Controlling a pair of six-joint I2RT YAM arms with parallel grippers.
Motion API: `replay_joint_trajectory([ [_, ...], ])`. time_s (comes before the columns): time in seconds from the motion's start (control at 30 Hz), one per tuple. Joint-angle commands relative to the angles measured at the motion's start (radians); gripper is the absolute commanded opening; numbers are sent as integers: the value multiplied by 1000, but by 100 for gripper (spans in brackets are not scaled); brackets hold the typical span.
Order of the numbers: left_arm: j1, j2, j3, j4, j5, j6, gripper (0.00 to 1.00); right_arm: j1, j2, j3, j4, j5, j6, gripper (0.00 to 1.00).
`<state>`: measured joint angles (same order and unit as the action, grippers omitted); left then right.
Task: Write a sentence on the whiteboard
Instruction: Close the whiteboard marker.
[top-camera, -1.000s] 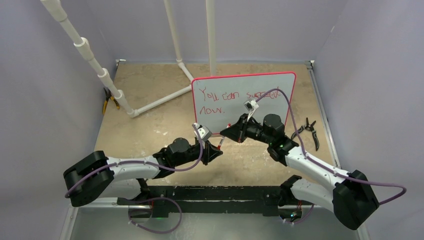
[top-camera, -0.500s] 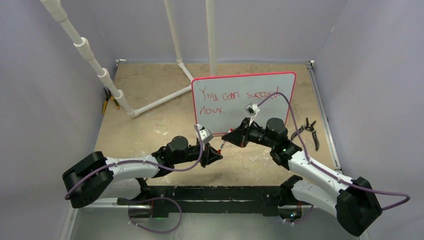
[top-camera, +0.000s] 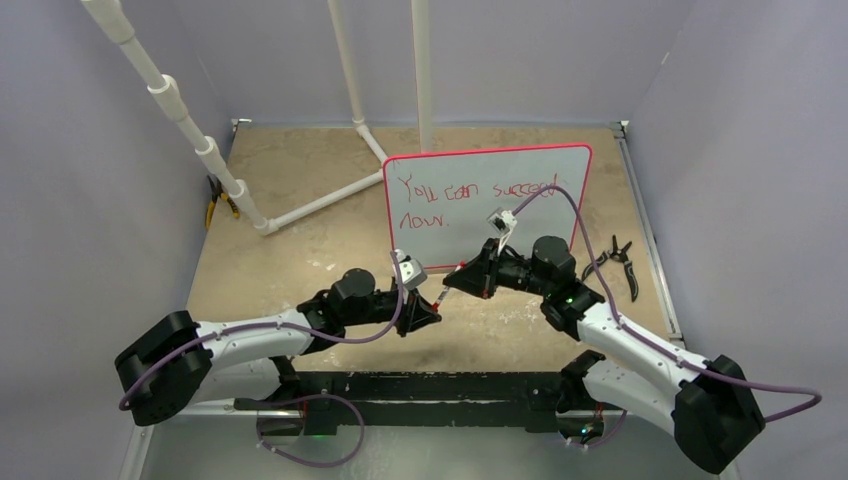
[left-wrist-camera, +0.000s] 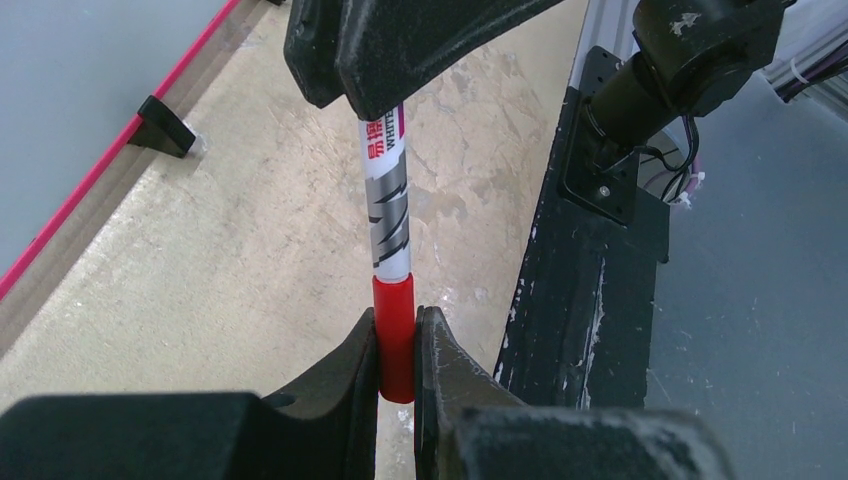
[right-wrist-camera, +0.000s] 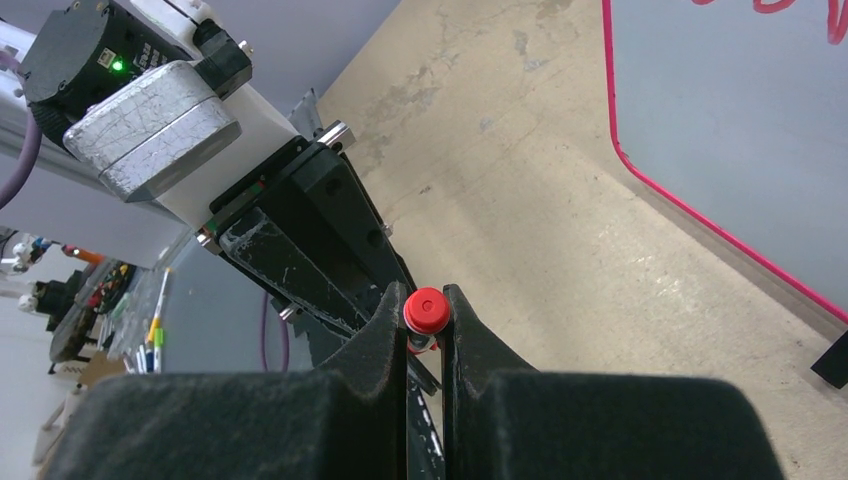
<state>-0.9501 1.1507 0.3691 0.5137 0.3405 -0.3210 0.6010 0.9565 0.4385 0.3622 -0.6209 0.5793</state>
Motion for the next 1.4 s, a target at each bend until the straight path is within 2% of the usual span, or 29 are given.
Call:
replay_joint_trajectory([
  [0.0,19,-67,94,169,10,52,0,17,49,-41,-140,-99,-36,0],
  [0.43,34,-56,103,268,6,32,0,63,89,-35,-132,-101,-25,0],
  [0.87,92,-40,128,338,66,-16,0,116,131,-32,-134,-92,-27,0],
  [1.07,94,-53,114,278,41,-26,0,118,99,-1,-166,16,-4,0],
  [1.17,95,-83,101,151,-36,-39,0,118,28,20,-181,121,53,0],
  [1.23,96,-114,87,57,-105,-52,9,118,-35,29,-196,230,105,0],
  [1.3,103,-151,83,-45,-193,-81,26,118,-98,34,-235,309,141,0],
  [1.37,128,-179,92,-137,-209,-103,40,117,-145,31,-291,372,177,0],
])
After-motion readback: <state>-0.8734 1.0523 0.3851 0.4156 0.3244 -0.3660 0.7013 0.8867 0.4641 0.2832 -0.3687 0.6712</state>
